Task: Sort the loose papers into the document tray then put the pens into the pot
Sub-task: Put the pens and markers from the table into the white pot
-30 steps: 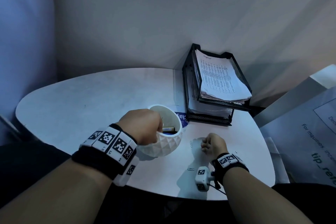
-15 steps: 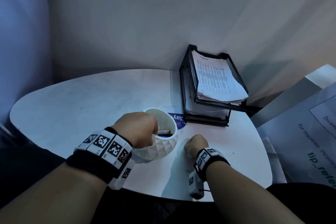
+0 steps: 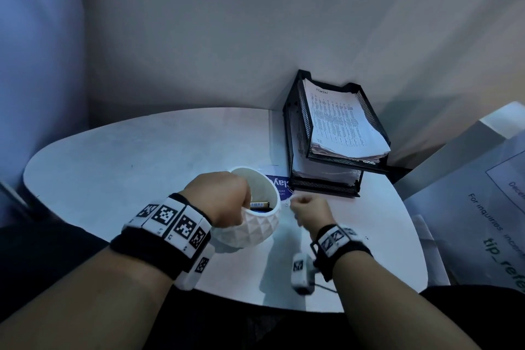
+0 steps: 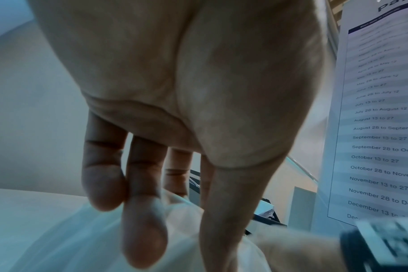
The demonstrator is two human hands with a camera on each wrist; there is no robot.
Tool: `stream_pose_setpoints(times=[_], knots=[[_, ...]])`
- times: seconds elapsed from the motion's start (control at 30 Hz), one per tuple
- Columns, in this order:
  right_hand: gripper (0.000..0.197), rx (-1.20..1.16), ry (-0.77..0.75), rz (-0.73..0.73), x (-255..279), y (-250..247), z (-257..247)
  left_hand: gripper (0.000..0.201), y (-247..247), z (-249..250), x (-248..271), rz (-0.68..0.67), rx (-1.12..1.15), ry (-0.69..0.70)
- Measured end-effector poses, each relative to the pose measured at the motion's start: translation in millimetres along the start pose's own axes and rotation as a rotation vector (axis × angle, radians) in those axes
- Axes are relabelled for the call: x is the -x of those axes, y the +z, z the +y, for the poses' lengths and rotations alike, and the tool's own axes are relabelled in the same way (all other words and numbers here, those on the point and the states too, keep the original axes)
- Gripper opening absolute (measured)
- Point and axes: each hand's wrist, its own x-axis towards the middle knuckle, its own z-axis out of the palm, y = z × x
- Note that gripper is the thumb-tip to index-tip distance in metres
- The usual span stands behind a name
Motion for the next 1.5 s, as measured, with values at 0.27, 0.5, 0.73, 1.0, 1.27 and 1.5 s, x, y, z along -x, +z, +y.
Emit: stream_pose_setpoints(times=[0.27, 0.5, 0.73, 1.0, 1.27, 1.5], knots=[[0.024, 0.040, -0.318, -0.298, 35.3, 7.4, -111.6, 0.033, -4.6, 4.3, -0.2, -0.008, -0.019, 0.005], [0.029, -0.113, -0.365, -0.147, 47.1, 16.2, -95.1, 0.031, -6.5, 2.5, 4.2, -0.014, -0.041, 0.002], [0.018, 0.151, -0.136, 0.015, 29.4, -22.7, -14.5, 0.030, -6.9, 3.4, 4.0, -0.005, -0.040, -0.007], [0.027, 0.725, -0.036, -0.328, 39.0, -13.5, 43.4, 0.033, -5.7, 5.4, 6.7, -0.014, -0.040, -0.021], [0.025, 0.802, -0.073, -0.170, 37.5, -2.2, 42.9, 0.031, -5.9, 3.5, 7.1, -0.029, -0.038, -0.045], [0.017, 0.503, 0.094, -0.114, 34.8, 6.0, 39.5, 0.030, -7.9, 2.5, 4.7, -0.023, -0.017, -0.047]])
